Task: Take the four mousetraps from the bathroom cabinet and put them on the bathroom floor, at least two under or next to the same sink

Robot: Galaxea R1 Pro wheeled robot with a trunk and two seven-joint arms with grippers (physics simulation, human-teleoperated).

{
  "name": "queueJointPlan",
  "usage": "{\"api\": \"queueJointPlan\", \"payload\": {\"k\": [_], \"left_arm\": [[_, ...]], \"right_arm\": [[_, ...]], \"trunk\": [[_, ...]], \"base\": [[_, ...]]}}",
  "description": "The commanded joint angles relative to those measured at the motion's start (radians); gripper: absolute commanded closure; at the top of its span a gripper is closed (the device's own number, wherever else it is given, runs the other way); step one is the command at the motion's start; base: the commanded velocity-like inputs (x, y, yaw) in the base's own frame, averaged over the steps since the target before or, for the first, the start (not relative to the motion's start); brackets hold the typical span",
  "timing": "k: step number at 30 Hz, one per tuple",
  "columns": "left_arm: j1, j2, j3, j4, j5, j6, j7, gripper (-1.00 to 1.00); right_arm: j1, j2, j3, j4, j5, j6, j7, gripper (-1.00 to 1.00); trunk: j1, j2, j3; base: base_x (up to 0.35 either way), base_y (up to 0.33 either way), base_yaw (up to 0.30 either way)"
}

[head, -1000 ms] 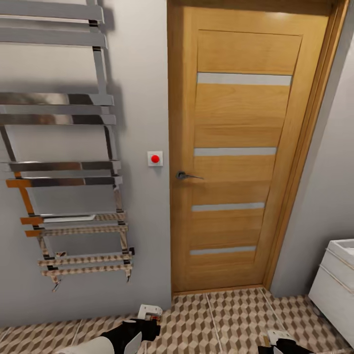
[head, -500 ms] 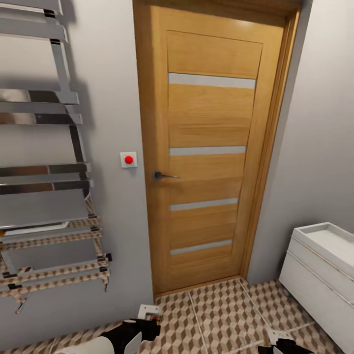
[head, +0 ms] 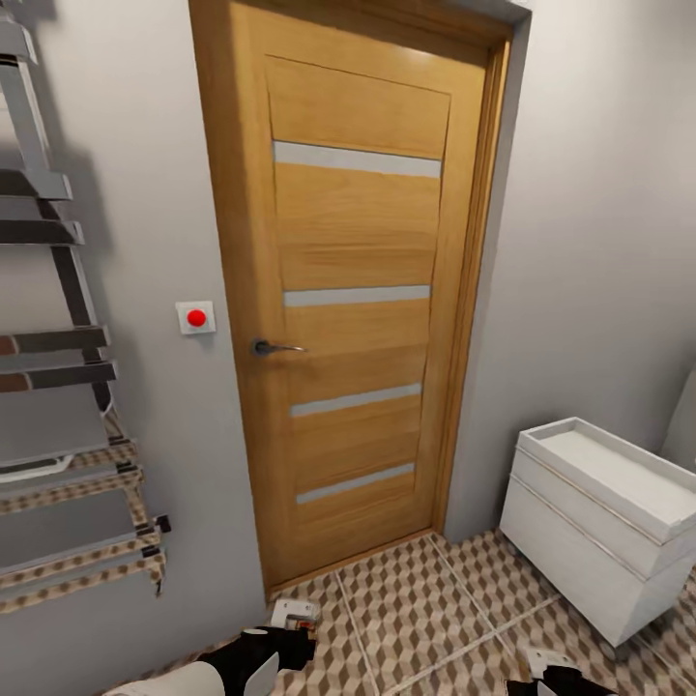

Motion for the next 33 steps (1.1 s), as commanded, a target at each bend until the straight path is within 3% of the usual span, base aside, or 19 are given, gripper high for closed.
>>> {"api": "queueJointPlan", "payload": {"k": [1,33], "left_arm": [[0.0,0.0,-0.008,-0.001,0.009,0.004,0.005,1.0],[0.0,0.0,-0.008,-0.001,0.009,0.004,0.005,1.0]], "right_arm": [[-0.001,0.0,-0.008,0.002,0.009,0.001,-0.001,1.0],[-0.001,0.001,-0.008,0.002,0.009,0.001,0.0,1.0]], "trunk": [[0.0,-0.001,-0.001],[0.0,-0.001,-0.001]], "base": [[0.0,0.0,-0.3],[0.0,0.0,-0.3]]}}
